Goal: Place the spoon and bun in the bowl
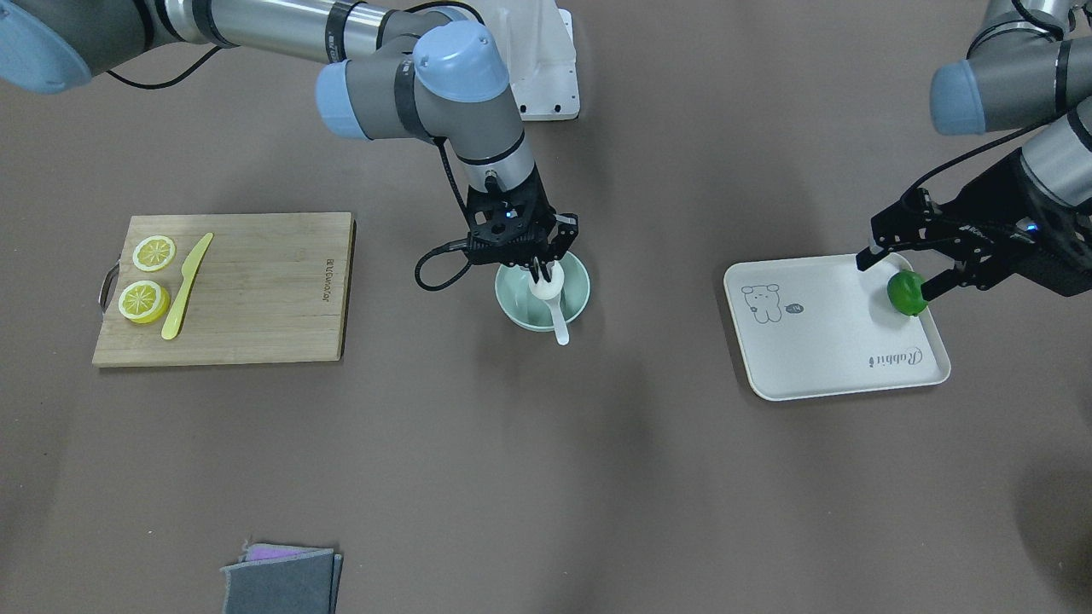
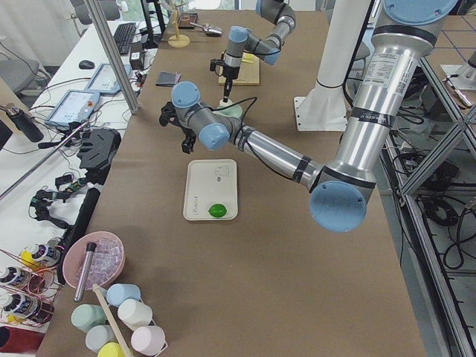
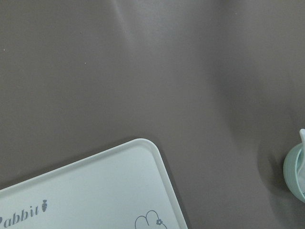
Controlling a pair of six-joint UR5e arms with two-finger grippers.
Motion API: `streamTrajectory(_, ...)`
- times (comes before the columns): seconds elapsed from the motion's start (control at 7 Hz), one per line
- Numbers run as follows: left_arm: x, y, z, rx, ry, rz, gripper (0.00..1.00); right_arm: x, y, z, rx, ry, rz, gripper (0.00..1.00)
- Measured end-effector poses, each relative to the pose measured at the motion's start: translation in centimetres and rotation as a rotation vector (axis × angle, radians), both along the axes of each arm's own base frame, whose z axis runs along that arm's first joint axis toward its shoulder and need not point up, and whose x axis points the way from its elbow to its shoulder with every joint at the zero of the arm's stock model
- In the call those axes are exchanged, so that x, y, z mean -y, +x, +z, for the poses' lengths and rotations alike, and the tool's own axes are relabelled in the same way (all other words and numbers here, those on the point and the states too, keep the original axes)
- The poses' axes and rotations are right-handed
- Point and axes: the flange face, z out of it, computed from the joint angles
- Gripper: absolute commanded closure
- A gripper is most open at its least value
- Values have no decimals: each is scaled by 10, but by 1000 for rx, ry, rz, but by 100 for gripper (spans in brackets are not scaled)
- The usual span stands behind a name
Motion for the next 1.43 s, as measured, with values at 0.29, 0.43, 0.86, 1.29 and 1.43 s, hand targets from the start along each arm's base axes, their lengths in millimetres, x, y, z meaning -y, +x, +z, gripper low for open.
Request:
streamTrajectory(0.29, -1, -1, 4, 5, -6, -2, 2, -6, -9, -4, 4, -9, 13, 1)
streamTrajectory(0.43, -2, 0, 5, 7, -9, -3, 2, -4, -5, -1, 4, -12, 18, 1)
streamTrajectory(0.86, 2, -8, 12, 24, -13, -18, 2, 12, 140, 112, -31, -7, -28, 1)
streamTrajectory(1.29, 4, -73, 61, 111, 46, -10, 2, 55, 334, 248, -140, 65, -125, 0)
streamTrajectory(1.43, 5, -107, 80, 163, 51, 1, 2, 65, 387, 288, -165, 82, -150, 0)
